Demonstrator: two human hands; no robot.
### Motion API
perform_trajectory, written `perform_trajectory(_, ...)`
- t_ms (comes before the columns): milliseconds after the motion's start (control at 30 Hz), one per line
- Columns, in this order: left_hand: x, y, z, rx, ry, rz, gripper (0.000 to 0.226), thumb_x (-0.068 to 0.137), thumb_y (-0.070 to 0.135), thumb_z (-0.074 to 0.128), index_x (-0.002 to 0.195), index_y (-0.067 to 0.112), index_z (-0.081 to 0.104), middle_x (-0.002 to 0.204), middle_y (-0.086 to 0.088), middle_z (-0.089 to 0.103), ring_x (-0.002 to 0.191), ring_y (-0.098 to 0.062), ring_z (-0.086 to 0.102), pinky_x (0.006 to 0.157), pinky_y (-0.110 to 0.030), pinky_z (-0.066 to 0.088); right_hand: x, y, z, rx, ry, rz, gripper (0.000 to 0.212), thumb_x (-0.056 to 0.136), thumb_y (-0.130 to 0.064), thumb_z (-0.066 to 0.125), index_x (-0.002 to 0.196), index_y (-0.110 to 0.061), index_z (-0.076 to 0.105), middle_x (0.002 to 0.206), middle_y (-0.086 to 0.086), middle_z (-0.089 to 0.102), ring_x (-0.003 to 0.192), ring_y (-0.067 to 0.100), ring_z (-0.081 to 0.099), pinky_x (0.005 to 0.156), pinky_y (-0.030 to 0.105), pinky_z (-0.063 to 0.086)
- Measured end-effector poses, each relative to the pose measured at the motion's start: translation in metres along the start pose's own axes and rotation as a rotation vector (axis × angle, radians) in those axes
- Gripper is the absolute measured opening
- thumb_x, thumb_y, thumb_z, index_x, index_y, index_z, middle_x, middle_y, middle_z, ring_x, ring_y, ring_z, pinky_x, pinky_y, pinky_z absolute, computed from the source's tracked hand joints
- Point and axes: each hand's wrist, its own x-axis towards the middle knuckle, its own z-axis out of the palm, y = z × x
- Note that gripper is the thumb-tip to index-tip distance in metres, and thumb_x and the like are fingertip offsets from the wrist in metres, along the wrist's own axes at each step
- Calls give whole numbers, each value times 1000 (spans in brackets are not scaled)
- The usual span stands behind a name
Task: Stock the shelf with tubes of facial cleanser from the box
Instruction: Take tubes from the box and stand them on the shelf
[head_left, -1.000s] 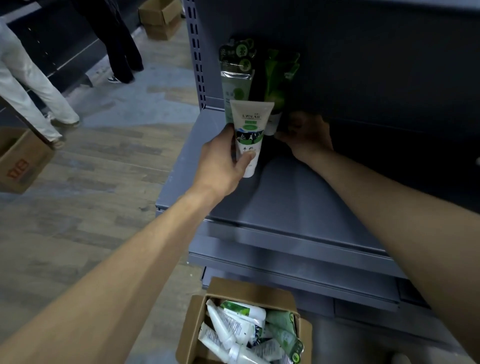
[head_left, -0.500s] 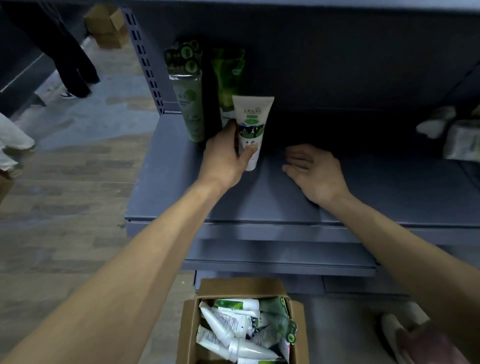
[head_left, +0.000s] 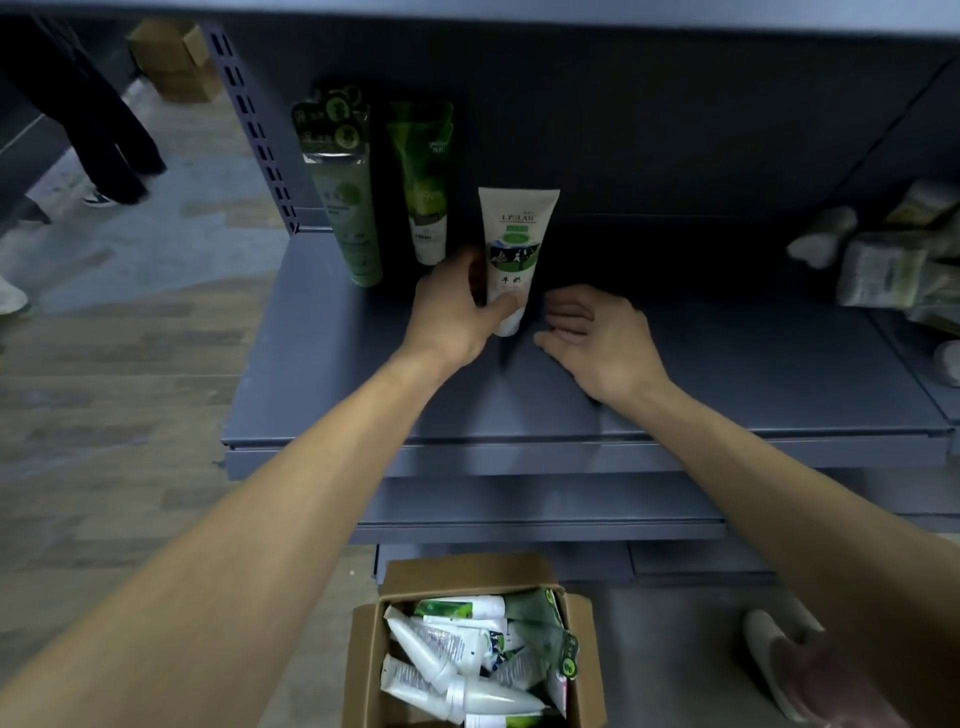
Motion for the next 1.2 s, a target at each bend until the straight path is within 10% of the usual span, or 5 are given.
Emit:
perform_trajectory(433, -25, -55, -19, -59, 154, -155, 20, 82, 9, 65, 100, 18, 61, 104, 4, 66, 102, -7, 63, 91, -30, 54, 45, -14, 36, -169, 88, -38, 36, 86, -25, 73, 117, -10, 61, 114, 1, 70, 101, 14, 67, 76, 13, 43)
perform_trajectory(600, -33, -58, -14, -34, 203, -80, 15, 83, 7, 62, 97, 13, 63, 102, -1, 66, 97, -7, 63, 75, -7, 49, 74, -14, 40, -235, 84, -51, 40, 87, -29, 72, 119, -10, 59, 118, 5, 67, 107, 20, 63, 87, 25, 48)
perform_trajectory(867, -35, -63, -8, 3, 259, 50, 15, 81, 15, 65, 94, 11, 63, 96, -3, 62, 90, -12, 64, 80, -33, 58, 110, -18, 48, -226, 110, -9, 38, 86, -28, 73, 118, -11, 62, 117, 5, 68, 109, 19, 62, 79, 19, 41)
perform_trajectory(1200, -40, -53, -6, 19, 279, 105, 24, 80, 16, 67, 102, 8, 62, 105, 1, 54, 88, -11, 63, 81, -32, 58, 139, -19, 50, -307, 116, -28, 42, 88, -33, 69, 122, -9, 60, 125, 9, 64, 118, 27, 58, 89, 31, 47)
